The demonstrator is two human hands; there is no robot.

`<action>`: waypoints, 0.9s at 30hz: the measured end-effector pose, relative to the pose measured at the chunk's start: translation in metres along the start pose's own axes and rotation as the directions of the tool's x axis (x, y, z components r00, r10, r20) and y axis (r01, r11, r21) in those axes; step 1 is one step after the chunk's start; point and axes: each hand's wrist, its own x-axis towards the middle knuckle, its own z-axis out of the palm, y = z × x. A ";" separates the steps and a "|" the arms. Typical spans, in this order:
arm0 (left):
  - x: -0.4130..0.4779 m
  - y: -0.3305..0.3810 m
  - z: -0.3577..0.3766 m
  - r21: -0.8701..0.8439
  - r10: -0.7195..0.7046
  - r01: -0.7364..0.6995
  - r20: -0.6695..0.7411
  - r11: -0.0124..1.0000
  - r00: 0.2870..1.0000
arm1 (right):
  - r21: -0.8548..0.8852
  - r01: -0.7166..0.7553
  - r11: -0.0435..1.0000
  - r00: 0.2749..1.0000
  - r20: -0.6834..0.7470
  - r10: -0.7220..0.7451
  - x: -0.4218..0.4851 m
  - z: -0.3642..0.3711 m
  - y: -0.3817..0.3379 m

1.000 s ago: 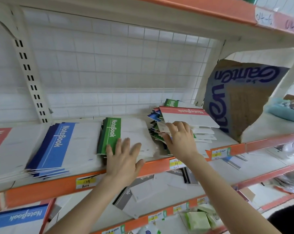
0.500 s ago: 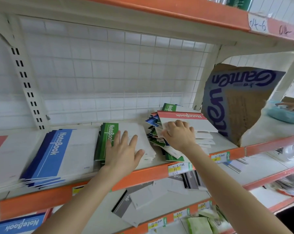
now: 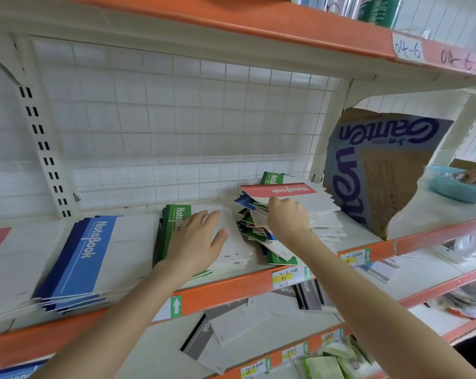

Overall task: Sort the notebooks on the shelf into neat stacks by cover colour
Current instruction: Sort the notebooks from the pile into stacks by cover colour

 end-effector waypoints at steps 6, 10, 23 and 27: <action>0.013 0.006 -0.012 -0.935 -0.301 0.352 0.350 -0.051 0.887 | 0.203 0.338 0.919 0.900 -0.354 -0.253 -0.020 0.013 0.002; 0.011 -0.014 -0.023 -0.727 -0.241 0.315 0.549 -0.610 0.800 | 0.362 0.604 0.710 0.778 -0.464 -0.425 -0.030 0.022 0.008; -0.005 -0.021 -0.028 -0.868 -0.402 0.413 0.495 -0.276 0.770 | 0.372 0.168 0.913 0.985 -0.109 -0.137 0.022 0.019 0.036; -0.010 -0.017 -0.033 -0.880 -0.377 0.416 0.474 -0.229 0.796 | 0.229 -0.057 0.972 0.980 0.197 0.011 0.043 0.030 0.043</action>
